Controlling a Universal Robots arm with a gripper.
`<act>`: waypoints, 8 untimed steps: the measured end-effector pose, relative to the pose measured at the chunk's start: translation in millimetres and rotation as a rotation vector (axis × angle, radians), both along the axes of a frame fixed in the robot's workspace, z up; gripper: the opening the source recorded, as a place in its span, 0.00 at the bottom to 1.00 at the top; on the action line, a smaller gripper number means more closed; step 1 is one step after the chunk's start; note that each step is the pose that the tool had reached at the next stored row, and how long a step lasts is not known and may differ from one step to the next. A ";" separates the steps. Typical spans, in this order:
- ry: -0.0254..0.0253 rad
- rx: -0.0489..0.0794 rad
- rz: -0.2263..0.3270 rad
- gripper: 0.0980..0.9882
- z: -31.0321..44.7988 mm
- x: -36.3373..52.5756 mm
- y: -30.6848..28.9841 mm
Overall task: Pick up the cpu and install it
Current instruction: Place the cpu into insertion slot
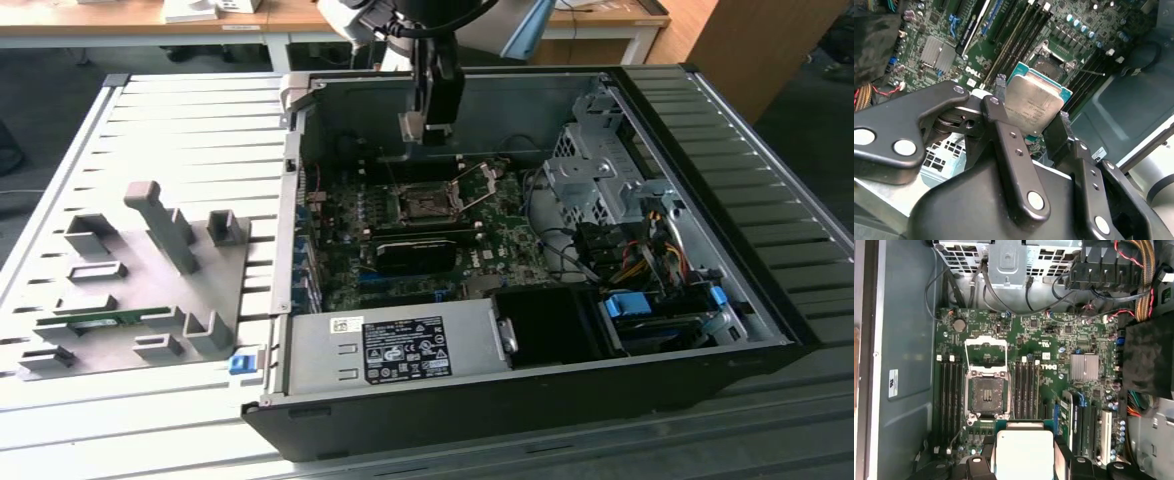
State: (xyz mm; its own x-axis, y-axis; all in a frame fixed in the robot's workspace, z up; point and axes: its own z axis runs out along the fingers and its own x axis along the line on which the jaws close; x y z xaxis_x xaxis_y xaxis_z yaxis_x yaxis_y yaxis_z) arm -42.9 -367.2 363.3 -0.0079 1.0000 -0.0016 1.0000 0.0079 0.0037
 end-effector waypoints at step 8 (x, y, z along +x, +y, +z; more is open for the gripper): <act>0.0040 0.000 0.000 0.50 -10.1 7.5 6.9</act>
State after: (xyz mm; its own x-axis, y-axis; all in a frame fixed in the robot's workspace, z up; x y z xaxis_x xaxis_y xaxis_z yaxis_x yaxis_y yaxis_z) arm -35.4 -360.3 353.2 -0.0078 1.0000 -0.0018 1.0000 0.0078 -0.0003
